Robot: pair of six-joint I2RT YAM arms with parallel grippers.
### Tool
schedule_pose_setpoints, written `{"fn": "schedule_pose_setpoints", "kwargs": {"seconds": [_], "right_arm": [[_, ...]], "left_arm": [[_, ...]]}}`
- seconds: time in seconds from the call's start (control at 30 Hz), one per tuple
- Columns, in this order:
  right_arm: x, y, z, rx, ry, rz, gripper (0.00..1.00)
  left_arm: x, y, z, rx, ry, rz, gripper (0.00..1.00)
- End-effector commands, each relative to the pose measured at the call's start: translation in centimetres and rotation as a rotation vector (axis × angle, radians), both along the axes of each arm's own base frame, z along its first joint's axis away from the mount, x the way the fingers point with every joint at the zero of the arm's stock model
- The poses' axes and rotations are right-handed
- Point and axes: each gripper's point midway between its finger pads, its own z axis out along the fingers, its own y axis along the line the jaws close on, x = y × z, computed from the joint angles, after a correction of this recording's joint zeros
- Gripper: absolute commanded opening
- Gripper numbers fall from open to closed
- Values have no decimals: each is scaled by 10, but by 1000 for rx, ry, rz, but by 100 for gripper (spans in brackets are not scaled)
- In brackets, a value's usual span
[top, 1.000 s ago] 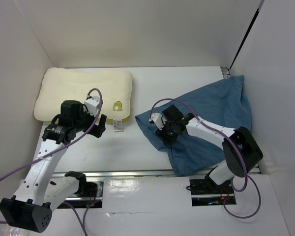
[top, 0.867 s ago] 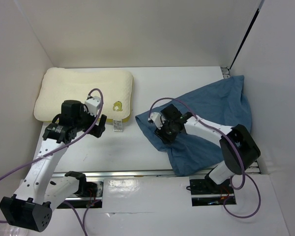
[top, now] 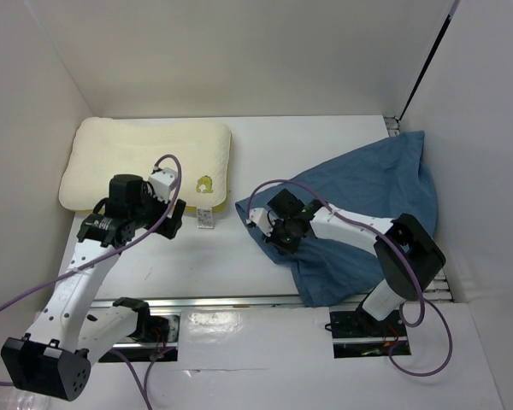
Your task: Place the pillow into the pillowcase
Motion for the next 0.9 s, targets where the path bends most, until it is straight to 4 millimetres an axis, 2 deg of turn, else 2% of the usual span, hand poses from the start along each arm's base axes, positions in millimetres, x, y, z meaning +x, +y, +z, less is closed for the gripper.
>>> {"fn": "schedule_pose_setpoints", "kwargs": {"seconds": [0.0, 0.1, 0.33, 0.43, 0.5, 0.57, 0.7, 0.8, 0.87], "right_arm": [[12, 0, 6, -5, -66, -15, 0], [27, 0, 15, 2, -122, -35, 0], [112, -4, 51, 53, -244, -192, 0], [132, -10, 54, 63, -256, -244, 0], [141, -7, 54, 70, -254, -249, 0], [147, -2, 59, 87, -256, -253, 0], [147, 2, 54, 87, -231, -254, 0], [167, -10, 50, 63, -283, -306, 0], [187, -32, 50, 38, -304, -398, 0]], "left_arm": [[6, 0, 4, 8, -35, -10, 100], [6, 0, 4, 8, -35, -10, 100], [7, -3, -3, 6, -7, -30, 100], [10, -4, -3, 6, -9, -30, 100], [10, -6, -6, 0, 2, -38, 100], [10, -5, -6, 8, -2, -45, 100], [13, -2, -7, 28, -6, -36, 100], [14, 0, -7, 42, -10, -34, 100], [14, 0, -7, 42, -10, -34, 100]]}}
